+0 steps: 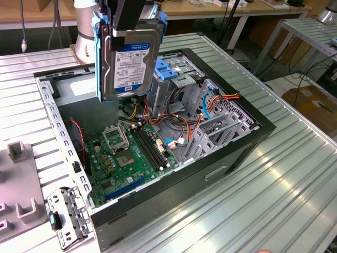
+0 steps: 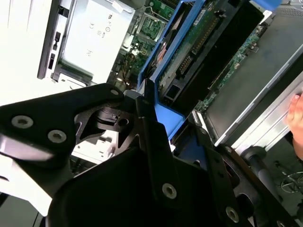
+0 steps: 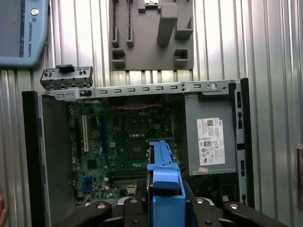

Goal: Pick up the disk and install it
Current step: 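Insert the disk into the insertion slot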

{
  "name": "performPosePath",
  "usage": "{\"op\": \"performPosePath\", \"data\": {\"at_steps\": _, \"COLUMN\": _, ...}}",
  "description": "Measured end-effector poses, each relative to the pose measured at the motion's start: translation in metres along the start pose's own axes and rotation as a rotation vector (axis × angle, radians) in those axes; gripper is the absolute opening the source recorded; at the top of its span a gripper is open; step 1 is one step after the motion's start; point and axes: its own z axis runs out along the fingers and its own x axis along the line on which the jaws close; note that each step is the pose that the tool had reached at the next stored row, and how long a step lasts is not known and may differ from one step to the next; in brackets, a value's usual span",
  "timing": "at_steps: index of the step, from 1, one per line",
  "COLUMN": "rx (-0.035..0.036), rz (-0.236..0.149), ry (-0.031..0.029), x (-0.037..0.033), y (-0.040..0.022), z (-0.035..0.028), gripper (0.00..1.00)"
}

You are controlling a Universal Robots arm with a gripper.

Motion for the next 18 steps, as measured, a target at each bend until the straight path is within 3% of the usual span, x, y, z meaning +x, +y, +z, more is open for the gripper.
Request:
{"op": "performPosePath", "data": {"at_steps": 7, "rx": 0.0, "rz": 0.0, "ry": 0.0007, "x": 0.0182, "y": -0.0016, "z": 0.0, "gripper": 0.37}}
{"op": "performPosePath", "data": {"at_steps": 11, "rx": 0.0001, "rz": 0.0, "ry": 0.0006, "x": 0.0488, "y": -0.0043, "z": 0.0008, "gripper": 0.37}}
{"op": "performPosePath", "data": {"at_steps": 12, "rx": 0.0, "rz": 0.0, "ry": 0.0006, "x": 0.0528, "y": -0.0054, "z": 0.001, "gripper": 0.37}}
{"op": "performPosePath", "data": {"at_steps": 14, "rx": 0.0, "rz": 0.0, "ry": 0.0007, "x": 0.06, "y": -0.0096, "z": 0.0014, "gripper": 0.37}}
{"op": "performPosePath", "data": {"at_steps": 18, "rx": 0.0001, "rz": 0.0, "ry": 0.0006, "x": 0.0631, "y": -0.0233, "z": 0.0025, "gripper": 0.37}}
